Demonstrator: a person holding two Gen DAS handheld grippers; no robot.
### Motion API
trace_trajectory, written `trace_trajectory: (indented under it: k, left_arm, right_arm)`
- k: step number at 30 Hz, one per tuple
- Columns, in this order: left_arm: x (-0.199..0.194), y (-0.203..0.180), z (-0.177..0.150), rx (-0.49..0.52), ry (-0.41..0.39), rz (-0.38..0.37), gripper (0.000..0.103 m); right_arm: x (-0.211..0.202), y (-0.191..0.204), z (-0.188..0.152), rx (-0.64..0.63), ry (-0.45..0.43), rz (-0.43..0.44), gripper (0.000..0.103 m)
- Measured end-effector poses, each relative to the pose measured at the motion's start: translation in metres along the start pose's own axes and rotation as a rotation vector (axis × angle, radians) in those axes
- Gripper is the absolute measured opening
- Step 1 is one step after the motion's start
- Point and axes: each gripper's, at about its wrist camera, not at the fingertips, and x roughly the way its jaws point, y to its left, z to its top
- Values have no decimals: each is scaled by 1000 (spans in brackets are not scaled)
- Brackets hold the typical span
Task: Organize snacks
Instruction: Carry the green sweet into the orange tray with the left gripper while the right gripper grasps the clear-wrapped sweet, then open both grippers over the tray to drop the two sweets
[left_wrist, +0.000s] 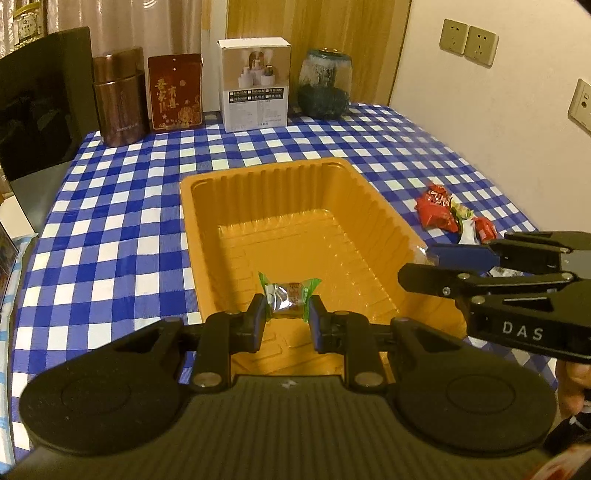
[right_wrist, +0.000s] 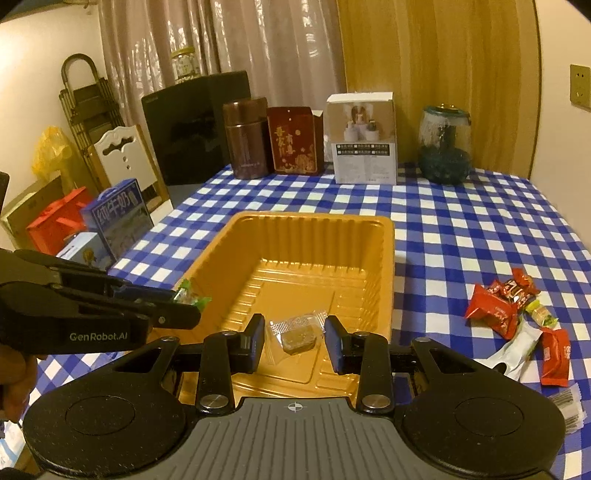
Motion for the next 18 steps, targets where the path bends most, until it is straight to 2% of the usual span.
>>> trace_trajectory:
  k: [13,15,16,17,18]
  left_arm:
    - [6,2,-3,10,17,-9,23]
    - [7,1,-2,12,16,-3,31]
    - [7,1,-2,13,14,2,49]
    - [6,0,-2,12,9,4,56]
    - [6,0,-2,13,3,4,56]
  right_arm:
    - [9,0,-3,3,15,5,36]
    - [9,-2,-3,11,12,19,38]
    - [10,-3,-3,17,13,28,49]
    - [11,-4,-3,23,8,22,63]
    - [9,-3,-2,27,0,14,67]
